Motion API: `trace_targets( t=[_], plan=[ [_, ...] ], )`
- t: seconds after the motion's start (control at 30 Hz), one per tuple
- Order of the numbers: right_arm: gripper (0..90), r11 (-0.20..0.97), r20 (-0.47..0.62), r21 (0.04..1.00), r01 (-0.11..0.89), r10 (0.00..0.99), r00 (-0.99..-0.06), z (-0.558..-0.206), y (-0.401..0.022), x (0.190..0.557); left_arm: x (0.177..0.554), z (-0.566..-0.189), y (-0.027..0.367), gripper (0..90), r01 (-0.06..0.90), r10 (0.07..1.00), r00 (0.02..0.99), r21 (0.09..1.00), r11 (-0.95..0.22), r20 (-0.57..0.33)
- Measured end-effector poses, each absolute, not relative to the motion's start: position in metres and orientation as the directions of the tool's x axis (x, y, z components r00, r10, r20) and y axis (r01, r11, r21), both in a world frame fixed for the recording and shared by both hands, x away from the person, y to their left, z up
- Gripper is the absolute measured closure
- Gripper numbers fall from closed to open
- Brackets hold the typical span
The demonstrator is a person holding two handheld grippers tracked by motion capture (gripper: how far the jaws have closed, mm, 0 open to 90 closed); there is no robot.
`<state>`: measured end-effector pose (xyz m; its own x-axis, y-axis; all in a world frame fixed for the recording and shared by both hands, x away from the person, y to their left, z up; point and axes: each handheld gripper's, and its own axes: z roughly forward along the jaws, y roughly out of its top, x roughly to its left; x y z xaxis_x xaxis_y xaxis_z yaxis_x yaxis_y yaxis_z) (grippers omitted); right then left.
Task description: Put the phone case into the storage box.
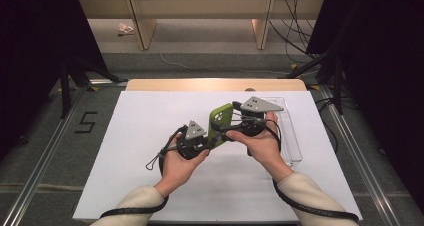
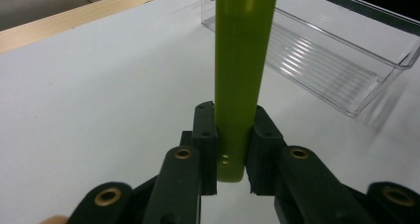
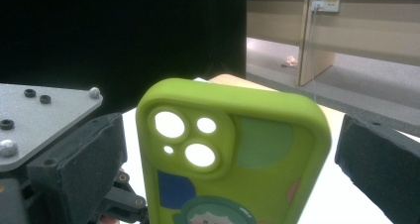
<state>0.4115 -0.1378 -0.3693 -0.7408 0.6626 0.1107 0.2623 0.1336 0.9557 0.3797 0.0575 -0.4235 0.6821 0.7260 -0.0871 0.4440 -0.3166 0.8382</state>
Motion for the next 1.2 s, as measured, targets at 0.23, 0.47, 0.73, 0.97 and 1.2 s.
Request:
trace_targets(
  t=[0.23, 0.47, 0.73, 0.97, 1.2],
  plan=[
    [1.0, 0.132, 0.109, 0.956, 0.261, 0.668, -0.737, -0.3700, -0.1374, 0.4113, 0.3777, -0.4230, 0.0538, 77.2, 0.439, 0.720, 0.689, 0.838, -0.323, -0.083],
    [1.6, 0.132, 0.110, 0.956, 0.263, 0.670, -0.734, -0.3707, -0.1368, 0.4110, 0.3773, -0.4234, 0.0506, 77.2, 0.437, 0.718, 0.691, 0.840, -0.321, -0.085],
    [2.8, 0.128, 0.109, 0.957, 0.262, 0.676, -0.729, -0.3716, -0.1368, 0.4108, 0.3774, -0.4229, 0.0488, 77.2, 0.437, 0.717, 0.691, 0.840, -0.321, -0.086],
    [4.9, 0.120, 0.113, 0.957, 0.264, 0.683, -0.722, -0.3720, -0.1372, 0.4105, 0.3781, -0.4229, 0.0487, 77.2, 0.439, 0.718, 0.691, 0.840, -0.319, -0.088],
    [7.1, 0.114, 0.117, 0.957, 0.266, 0.688, -0.717, -0.3738, -0.1362, 0.4100, 0.3781, -0.4225, 0.0489, 77.2, 0.438, 0.718, 0.690, 0.841, -0.318, -0.088]
  ],
)
